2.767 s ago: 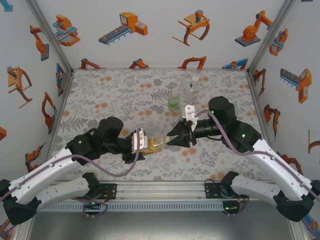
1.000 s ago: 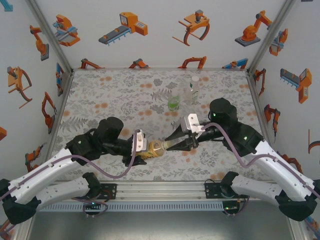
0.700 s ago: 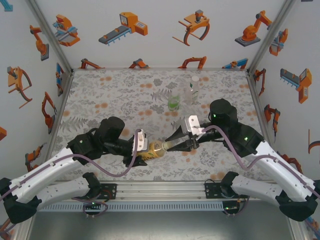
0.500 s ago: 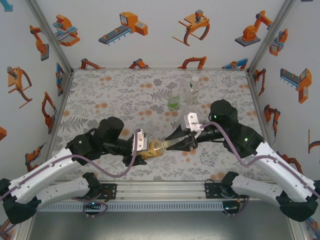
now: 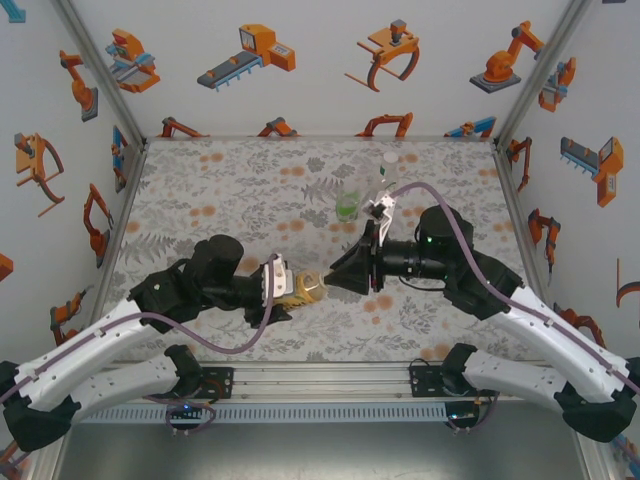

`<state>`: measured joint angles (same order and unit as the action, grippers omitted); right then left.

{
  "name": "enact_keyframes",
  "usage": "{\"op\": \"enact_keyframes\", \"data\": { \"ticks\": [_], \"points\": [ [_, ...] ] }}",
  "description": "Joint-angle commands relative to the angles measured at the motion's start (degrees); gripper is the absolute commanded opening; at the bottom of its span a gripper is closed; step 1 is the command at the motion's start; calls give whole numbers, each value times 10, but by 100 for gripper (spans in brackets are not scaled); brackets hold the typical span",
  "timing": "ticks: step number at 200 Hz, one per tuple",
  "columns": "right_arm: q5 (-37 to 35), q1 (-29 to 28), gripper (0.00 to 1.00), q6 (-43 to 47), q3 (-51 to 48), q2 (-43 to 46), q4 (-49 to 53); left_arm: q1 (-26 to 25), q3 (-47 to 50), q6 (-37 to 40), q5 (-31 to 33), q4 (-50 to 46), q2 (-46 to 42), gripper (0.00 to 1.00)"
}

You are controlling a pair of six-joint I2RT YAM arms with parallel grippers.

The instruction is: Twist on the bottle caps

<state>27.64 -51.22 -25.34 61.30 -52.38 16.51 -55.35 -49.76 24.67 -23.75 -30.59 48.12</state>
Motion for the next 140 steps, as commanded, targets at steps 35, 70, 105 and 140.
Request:
{"op": "enact_keyframes", "data": {
  "ticks": [35,70,105,140],
  "points": [
    [-133,-14,1,-280,62,-51,142,-2,7,-8,26,76,-15,0],
    [-148,-14,30,-270,104,-67,170,-2,12,1,5,79,-15,0],
    [-147,-14,56,-192,148,-79,171,-2,13,16,-22,68,-14,0],
    [-127,-14,61,-84,168,-70,147,-2,11,23,-32,60,-19,0]
  ]
}}
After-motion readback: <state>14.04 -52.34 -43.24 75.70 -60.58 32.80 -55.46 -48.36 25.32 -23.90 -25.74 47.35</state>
